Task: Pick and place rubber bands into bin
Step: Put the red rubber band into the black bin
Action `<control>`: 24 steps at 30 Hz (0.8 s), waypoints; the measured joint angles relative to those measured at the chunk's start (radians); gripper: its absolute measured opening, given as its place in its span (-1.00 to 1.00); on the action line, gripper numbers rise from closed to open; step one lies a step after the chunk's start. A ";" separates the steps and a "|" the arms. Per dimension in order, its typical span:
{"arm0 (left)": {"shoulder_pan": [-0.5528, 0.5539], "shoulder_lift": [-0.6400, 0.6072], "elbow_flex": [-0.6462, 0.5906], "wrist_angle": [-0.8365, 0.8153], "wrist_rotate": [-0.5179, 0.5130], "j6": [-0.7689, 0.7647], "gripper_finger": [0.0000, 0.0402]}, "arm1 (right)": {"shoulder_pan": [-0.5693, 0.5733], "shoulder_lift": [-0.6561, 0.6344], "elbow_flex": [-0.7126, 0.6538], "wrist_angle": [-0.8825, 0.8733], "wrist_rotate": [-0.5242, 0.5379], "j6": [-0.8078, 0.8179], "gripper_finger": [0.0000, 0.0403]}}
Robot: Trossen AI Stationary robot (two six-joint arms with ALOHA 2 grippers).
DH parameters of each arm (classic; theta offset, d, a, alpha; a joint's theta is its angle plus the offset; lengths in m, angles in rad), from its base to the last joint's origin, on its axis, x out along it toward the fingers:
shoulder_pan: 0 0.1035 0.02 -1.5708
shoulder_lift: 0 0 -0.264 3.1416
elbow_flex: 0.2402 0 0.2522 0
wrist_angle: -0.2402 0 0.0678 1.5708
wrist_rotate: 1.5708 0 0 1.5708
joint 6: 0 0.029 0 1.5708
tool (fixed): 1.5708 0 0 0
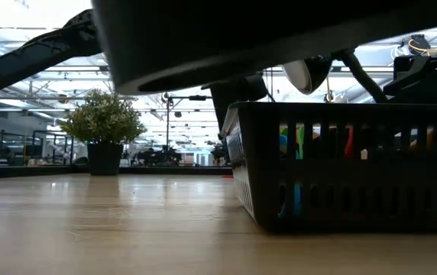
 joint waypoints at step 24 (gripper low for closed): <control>-0.039 0.024 0.004 -0.065 -0.016 0.343 0.61 | 0.000 0.000 0.000 0.005 0.046 0.011 -0.42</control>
